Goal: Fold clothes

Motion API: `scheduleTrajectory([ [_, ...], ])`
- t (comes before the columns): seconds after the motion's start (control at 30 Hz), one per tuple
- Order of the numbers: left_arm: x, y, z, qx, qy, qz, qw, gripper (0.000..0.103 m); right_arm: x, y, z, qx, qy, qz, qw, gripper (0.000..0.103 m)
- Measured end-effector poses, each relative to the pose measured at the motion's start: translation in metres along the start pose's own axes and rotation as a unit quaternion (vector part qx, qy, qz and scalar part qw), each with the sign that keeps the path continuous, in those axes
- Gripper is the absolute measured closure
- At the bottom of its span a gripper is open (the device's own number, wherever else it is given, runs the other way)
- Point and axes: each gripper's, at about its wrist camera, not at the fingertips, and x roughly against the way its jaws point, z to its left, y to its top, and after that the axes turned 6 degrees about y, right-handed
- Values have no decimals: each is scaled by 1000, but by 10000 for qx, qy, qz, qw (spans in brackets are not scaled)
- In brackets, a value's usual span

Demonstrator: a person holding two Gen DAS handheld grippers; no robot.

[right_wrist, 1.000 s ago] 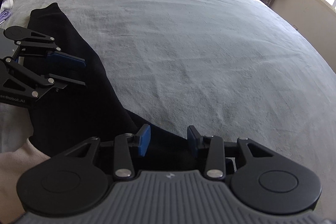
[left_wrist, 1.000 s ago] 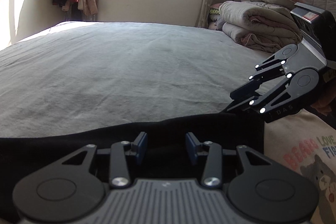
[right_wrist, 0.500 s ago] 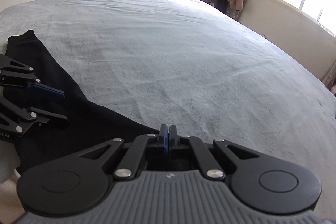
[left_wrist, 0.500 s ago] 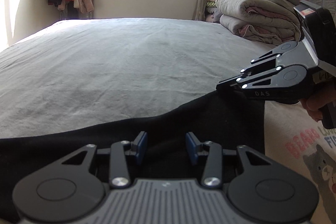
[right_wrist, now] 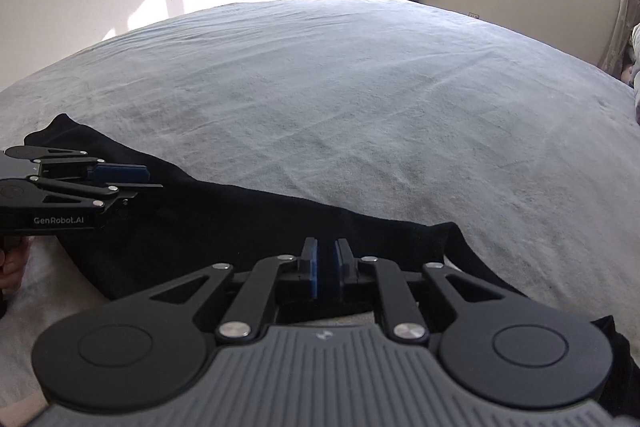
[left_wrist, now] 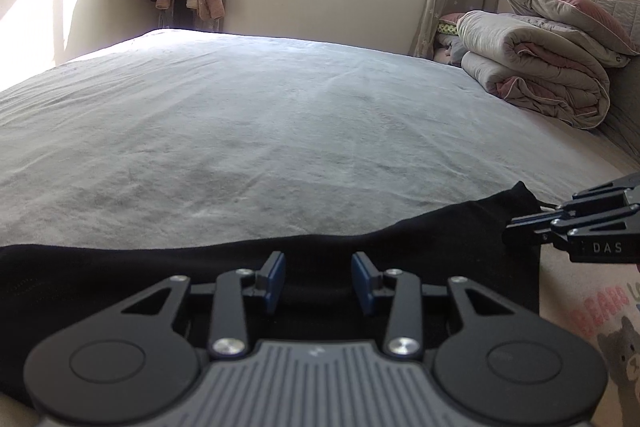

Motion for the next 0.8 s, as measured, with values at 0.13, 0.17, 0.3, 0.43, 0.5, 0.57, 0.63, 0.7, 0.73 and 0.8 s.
scheduleTrajectory([
  [0.13, -5, 0, 3, -67, 648, -60, 9979, 70, -27, 9, 6, -26, -97, -153, 9998, 88],
  [0.17, -6, 0, 6, -4, 803, -66, 9968, 70, -34, 14, 5, -56, -123, -186, 9997, 88],
  [0.3, -7, 3, 30, 592, 1424, -76, 9880, 69, -54, 33, 6, -121, -267, -276, 9992, 88],
  [0.43, 3, 7, 55, 1255, 1200, -183, 9846, 70, -40, 33, 18, -269, 24, -282, 9992, 86],
  [0.5, 6, 9, 55, 1220, 1206, -244, 9849, 69, -30, 28, 32, -185, 102, -257, 9994, 86],
  [0.57, 7, 10, 51, 1083, 1202, -292, 9864, 69, -23, 24, 46, -89, 220, -214, 9995, 86],
  [0.63, 4, 9, 46, 945, 1159, -254, 9884, 67, -21, 22, 58, -40, 382, -143, 9992, 86],
  [0.7, 0, 8, 41, 784, 1170, -172, 9899, 64, -29, 22, 68, 37, 443, -25, 9990, 86],
  [0.73, -2, 7, 40, 722, 1199, -127, 9901, 63, -36, 23, 72, 109, 420, 33, 9991, 86],
  [0.8, -6, 5, 38, 642, 1241, -46, 9902, 61, -50, 24, 78, 241, 304, 29, 9992, 86],
])
